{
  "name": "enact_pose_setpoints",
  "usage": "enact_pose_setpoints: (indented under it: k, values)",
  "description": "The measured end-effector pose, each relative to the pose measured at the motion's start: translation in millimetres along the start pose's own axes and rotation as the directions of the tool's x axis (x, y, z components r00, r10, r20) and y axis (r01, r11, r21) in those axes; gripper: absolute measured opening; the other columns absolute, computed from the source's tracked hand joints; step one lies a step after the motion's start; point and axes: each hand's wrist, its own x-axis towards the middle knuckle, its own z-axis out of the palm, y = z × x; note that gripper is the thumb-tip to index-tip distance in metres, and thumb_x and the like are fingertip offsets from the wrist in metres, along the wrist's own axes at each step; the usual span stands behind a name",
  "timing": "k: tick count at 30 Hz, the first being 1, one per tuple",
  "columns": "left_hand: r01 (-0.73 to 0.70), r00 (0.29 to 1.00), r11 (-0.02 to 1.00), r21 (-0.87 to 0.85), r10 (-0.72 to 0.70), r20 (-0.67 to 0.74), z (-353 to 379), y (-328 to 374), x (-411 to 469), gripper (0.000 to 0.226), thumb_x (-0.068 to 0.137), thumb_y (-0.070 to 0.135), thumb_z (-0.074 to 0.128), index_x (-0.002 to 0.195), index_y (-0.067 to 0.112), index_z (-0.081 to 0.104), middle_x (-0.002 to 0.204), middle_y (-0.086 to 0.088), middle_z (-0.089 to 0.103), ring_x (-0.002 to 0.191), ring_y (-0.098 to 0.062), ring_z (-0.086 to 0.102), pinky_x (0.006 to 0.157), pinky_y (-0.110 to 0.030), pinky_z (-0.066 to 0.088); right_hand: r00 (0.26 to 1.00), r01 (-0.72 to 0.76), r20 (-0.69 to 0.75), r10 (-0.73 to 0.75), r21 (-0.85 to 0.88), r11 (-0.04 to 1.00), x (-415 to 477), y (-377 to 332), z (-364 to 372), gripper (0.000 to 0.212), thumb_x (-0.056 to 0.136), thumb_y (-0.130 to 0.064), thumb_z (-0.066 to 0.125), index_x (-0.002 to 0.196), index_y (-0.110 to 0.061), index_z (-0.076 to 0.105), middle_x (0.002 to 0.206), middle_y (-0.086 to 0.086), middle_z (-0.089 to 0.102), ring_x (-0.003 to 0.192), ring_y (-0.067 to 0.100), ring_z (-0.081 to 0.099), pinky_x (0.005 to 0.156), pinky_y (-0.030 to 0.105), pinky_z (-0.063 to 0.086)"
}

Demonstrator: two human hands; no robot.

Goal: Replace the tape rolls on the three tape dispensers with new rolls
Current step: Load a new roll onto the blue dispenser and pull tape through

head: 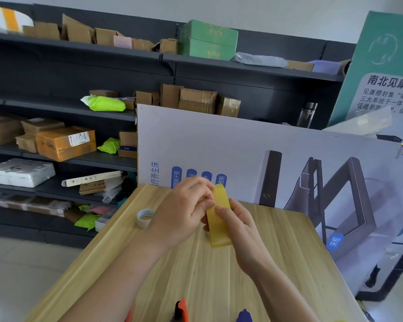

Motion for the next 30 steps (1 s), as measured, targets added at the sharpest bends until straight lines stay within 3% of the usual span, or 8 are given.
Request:
enact_pose_setpoints:
  k: [3, 6, 9, 13, 16, 19, 23, 30]
  values:
    - [0.092, 0.995, 0.996, 0.001, -0.092, -0.031, 10.8, -0.7, -3.7, 0.022, 0.094, 0.03, 0.047, 0.081, 0.014, 0.054, 0.091, 0.005, 0.058, 0.088, -0.009, 0.053, 0.076, -0.016, 0.041, 1.0, -0.008, 0.007, 0.008, -0.04, 0.999, -1.6, 6.6, -0.9, 0.03, 0.085, -0.026, 0.055, 0.106, -0.007, 0.063, 0.093, 0.017, 0.071, 0.079, 0.021, 0.07, 0.077, 0.042, 0.057]
    - [0.341, 0.925, 0.931, -0.127, -0.357, -0.129, 20.2, -2.3, -4.2, 0.019, 0.097, 0.02, 0.048, 0.08, 0.015, 0.051, 0.074, 0.007, 0.055, 0.07, -0.005, 0.051, 0.061, -0.011, 0.038, 0.999, -0.017, 0.039, 0.019, -0.056, 0.998, -5.0, 13.0, -1.5, 0.034, 0.079, -0.025, 0.053, 0.105, -0.004, 0.061, 0.083, 0.01, 0.069, 0.074, 0.016, 0.069, 0.068, 0.029, 0.057]
    - [0.589, 0.747, 0.735, -0.337, -0.654, -0.123, 27.3, -7.8, -0.5, 0.024, 0.099, 0.02, 0.046, 0.076, 0.016, 0.051, 0.066, 0.002, 0.053, 0.062, -0.013, 0.049, 0.061, -0.021, 0.043, 0.998, 0.01, 0.07, -0.003, -0.109, 0.994, -9.8, 19.3, -1.7, 0.03, 0.082, -0.023, 0.052, 0.106, -0.008, 0.06, 0.084, 0.009, 0.067, 0.071, 0.011, 0.068, 0.066, 0.025, 0.056]
    - [0.658, 0.605, 0.441, -0.611, -0.792, 0.08, 35.6, -6.4, -6.8, 0.026, 0.1, 0.024, 0.046, 0.081, 0.013, 0.06, 0.071, -0.005, 0.059, 0.068, -0.019, 0.054, 0.064, -0.035, 0.048, 0.998, 0.044, 0.051, -0.036, -0.17, 0.984, -13.4, 24.5, -6.9, 0.022, 0.087, -0.019, 0.052, 0.103, -0.006, 0.06, 0.098, 0.028, 0.061, 0.076, 0.021, 0.066, 0.065, 0.024, 0.056]
    - [0.683, 0.521, 0.18, -0.708, -0.8, 0.299, 41.7, 0.6, -16.6, 0.047, 0.097, 0.049, 0.036, 0.086, 0.013, 0.065, 0.075, -0.006, 0.066, 0.07, -0.021, 0.061, 0.061, -0.034, 0.048, 1.0, 0.015, -0.014, -0.02, -0.297, 0.955, -12.8, 37.2, -15.6, 0.035, 0.082, -0.027, 0.053, 0.104, 0.001, 0.057, 0.097, 0.031, 0.058, 0.08, 0.038, 0.064, 0.065, 0.033, 0.055]
    - [0.766, 0.522, 0.168, -0.62, -0.726, 0.448, 57.1, 5.0, -30.5, 0.065, 0.072, 0.073, 0.044, 0.103, 0.02, 0.065, 0.088, -0.006, 0.07, 0.079, -0.021, 0.066, 0.064, -0.035, 0.05, 0.998, -0.004, -0.058, -0.028, -0.489, 0.872, -14.5, 52.5, -25.0, 0.028, 0.08, -0.033, 0.052, 0.092, -0.008, 0.056, 0.076, 0.012, 0.056, 0.062, 0.024, 0.053, 0.057, 0.041, 0.046]
    - [0.847, 0.442, 0.145, -0.511, -0.728, 0.525, 82.4, 13.1, -46.8, 0.047, 0.064, 0.049, 0.077, 0.104, 0.028, 0.064, 0.101, -0.002, 0.072, 0.089, -0.02, 0.068, 0.073, -0.036, 0.054, 1.0, -0.012, -0.02, -0.001, -0.643, 0.766, -23.5, 78.0, -39.0, 0.016, 0.085, -0.028, 0.055, 0.084, -0.012, 0.055, 0.068, 0.001, 0.054, 0.056, 0.009, 0.045, 0.052, 0.033, 0.041]
    - [0.903, 0.214, -0.088, -0.42, -0.756, 0.619, 128.3, 2.1, -90.9, 0.028, 0.075, 0.016, 0.077, 0.101, 0.022, 0.07, 0.083, -0.006, 0.073, 0.072, -0.021, 0.066, 0.061, -0.03, 0.051, 0.981, -0.128, 0.021, 0.194, -0.682, 0.72, -47.9, 121.1, -69.7, 0.014, 0.088, -0.043, 0.061, 0.079, -0.032, 0.061, 0.068, -0.011, 0.06, 0.061, 0.004, 0.055, 0.059, 0.021, 0.044]
